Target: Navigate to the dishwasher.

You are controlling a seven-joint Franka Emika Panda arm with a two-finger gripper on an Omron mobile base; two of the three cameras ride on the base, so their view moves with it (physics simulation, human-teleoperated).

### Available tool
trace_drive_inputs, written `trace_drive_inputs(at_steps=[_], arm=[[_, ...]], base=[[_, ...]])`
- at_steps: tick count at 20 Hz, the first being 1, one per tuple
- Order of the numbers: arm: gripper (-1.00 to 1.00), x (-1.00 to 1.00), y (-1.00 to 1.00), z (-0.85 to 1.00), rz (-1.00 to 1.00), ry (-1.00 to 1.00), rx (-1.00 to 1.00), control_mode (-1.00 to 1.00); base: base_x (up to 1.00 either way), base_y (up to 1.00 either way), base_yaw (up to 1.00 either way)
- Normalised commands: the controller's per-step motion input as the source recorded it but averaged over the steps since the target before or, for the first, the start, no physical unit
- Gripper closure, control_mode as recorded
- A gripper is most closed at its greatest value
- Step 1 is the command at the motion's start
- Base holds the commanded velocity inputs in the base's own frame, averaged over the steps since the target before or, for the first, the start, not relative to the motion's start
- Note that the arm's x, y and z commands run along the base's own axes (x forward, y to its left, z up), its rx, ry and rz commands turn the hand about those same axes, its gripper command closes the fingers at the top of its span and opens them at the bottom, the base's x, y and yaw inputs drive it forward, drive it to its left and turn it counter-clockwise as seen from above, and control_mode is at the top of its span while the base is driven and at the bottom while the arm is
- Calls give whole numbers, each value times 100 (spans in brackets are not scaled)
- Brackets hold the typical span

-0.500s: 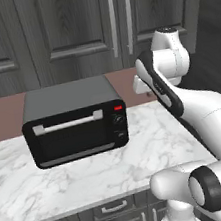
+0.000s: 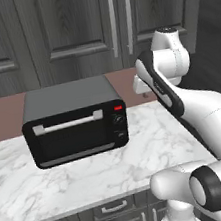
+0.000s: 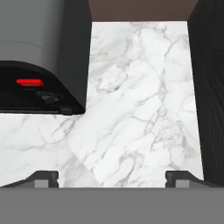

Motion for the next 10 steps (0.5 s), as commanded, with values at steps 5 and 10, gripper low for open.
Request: trace_drive_inputs(at_steps=[5,10], arm=[[-100,0,0,0,0,0,0,100],[-100,0,0,0,0,0,0,100]], base=[[-71,2,0],[-100,25,-17]])
